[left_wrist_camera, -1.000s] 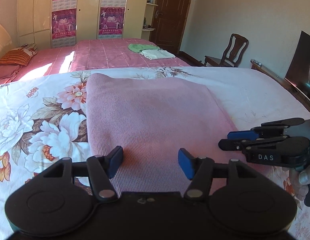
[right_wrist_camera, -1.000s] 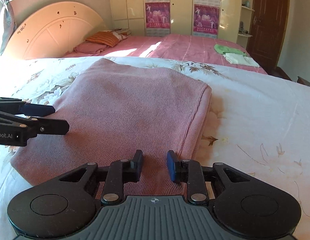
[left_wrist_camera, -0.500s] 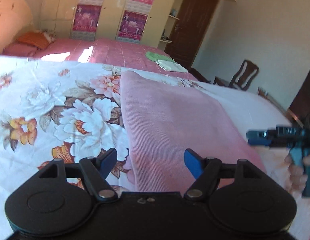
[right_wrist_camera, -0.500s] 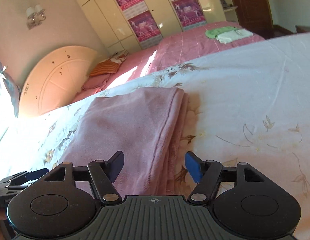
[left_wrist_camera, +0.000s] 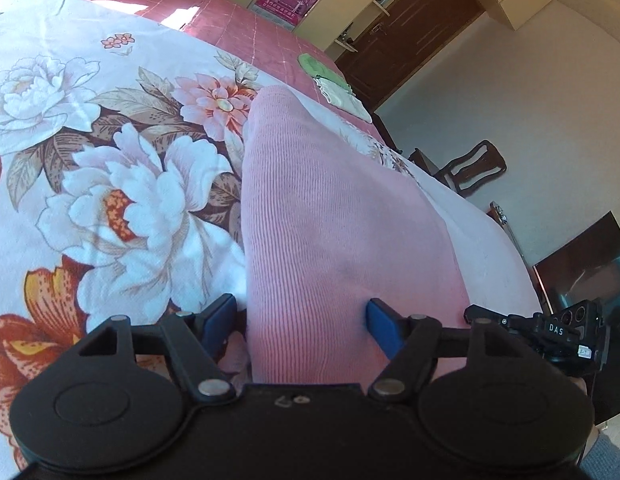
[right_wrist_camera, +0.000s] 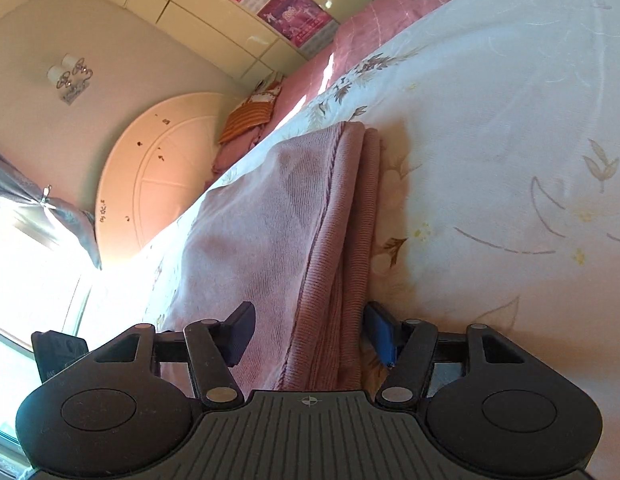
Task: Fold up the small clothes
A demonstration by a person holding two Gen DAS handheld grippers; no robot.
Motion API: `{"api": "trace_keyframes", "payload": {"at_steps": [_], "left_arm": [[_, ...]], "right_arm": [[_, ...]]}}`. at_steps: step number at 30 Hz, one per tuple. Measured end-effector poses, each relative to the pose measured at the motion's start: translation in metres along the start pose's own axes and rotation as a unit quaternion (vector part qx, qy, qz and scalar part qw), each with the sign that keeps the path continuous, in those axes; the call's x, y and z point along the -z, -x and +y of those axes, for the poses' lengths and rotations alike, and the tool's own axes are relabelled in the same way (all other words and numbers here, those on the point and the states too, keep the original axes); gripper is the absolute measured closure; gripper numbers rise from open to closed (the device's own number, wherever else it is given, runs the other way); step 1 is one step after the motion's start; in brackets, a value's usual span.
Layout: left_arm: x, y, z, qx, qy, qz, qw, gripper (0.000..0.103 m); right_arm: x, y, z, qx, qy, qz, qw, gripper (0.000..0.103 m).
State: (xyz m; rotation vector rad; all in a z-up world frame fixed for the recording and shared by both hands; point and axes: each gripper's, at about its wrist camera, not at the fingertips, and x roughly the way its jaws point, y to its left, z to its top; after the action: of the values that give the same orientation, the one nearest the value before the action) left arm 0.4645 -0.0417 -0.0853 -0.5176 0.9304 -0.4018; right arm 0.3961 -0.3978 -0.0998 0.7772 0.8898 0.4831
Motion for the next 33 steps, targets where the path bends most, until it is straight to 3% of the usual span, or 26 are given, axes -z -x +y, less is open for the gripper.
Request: {"api": "trace_keyframes", "payload": {"at_steps": [3,5,7,12,14,19,27,29,33], "left_arm": [[-0.008,-0.01,-0.003,-0.005,-0.005,0.006,1.0,0.033],[-0.012,-0.016,-0.011,-0.018,-0.02,0.011,0.9996,0.034],[-0.013,-0.022,-0.022,-0.039,-0.045,0.016,0.9981,0.035],[-0.011,-0.033,-0.045,-0.087,-0.096,0.009,0.9916,0.041],[-0.009,-0.033,-0.05,-0.093,-0.113,0.006,0.9892,0.049],[-0.004,-0.031,-0.057,-0.105,-0.142,-0.004,0.9842,0.05],[0.0,-0.026,-0.06,-0.107,-0.168,-0.013,0.9799,0.054],[0.0,-0.022,-0.059,-0.1,-0.168,-0.017,0.9806,0.061],[0.0,-0.008,-0.06,-0.085,-0.179,-0.025,0.9798,0.067]], "right_arm": [[-0.002,-0.01,0.002,-0.003,0.002,-0.001,1.0,0.047],[-0.003,-0.014,0.001,0.015,0.007,-0.007,1.0,0.067],[-0.002,-0.014,-0.002,0.024,0.008,-0.012,1.0,0.075],[-0.001,-0.015,0.004,0.043,0.022,-0.01,0.999,0.075],[0.0,-0.016,0.009,0.056,0.04,-0.008,0.998,0.076],[0.01,-0.025,0.027,0.096,0.088,-0.018,0.991,0.077],[0.02,-0.038,0.05,0.149,0.118,-0.028,0.981,0.081],[0.021,-0.042,0.061,0.168,0.132,-0.03,0.976,0.082],[0.029,-0.04,0.086,0.19,0.163,-0.049,0.967,0.083]]}}
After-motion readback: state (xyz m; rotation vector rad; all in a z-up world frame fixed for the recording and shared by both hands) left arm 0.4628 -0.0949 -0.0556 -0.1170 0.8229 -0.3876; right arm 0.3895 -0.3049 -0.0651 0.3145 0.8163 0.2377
